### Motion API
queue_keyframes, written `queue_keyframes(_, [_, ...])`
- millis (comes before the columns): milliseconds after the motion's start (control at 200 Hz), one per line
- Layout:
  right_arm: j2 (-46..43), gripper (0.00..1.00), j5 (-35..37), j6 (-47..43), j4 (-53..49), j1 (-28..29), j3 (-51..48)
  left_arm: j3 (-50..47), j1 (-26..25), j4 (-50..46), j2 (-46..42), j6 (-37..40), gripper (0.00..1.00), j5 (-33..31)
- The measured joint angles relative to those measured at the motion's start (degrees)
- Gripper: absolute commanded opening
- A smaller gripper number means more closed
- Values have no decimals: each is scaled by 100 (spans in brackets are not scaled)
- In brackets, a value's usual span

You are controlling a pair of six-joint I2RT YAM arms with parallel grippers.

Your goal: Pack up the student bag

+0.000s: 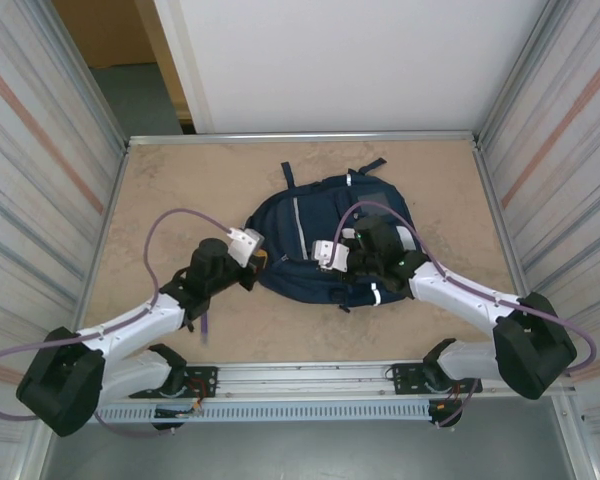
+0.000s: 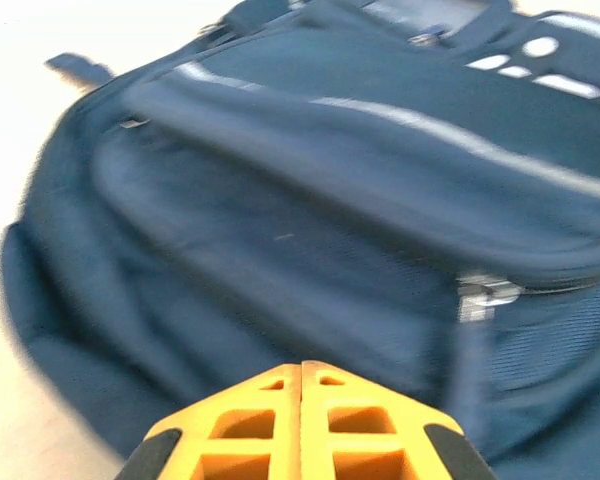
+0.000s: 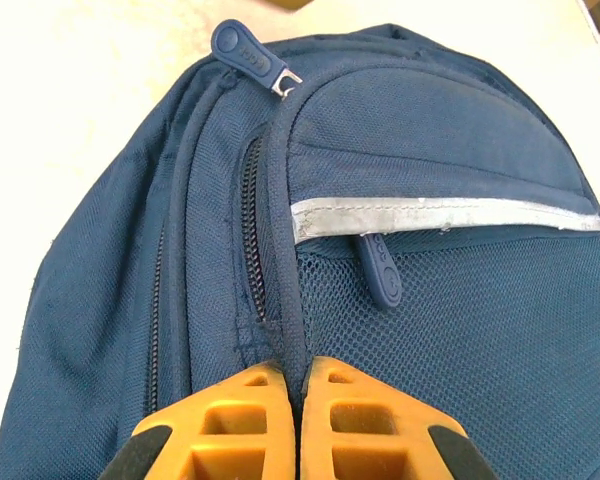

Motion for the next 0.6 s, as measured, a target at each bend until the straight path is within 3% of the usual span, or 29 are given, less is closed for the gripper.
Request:
queue_keyframes(140, [-74, 0, -262, -210, -234, -205, 24, 70, 501, -96, 227, 223, 0, 275])
queue_keyframes(301, [-205, 0, -435, -308, -387, -348, 24, 527, 562, -317, 542, 586, 58, 1606])
queue_keyframes(346, [-210, 0, -470, -326, -409, -354, 24, 546, 544, -260, 479, 682, 68, 1985])
queue_keyframes(601, [-214, 0, -603, -420, -492, -413, 35, 691, 481, -426, 367, 791, 69, 2953])
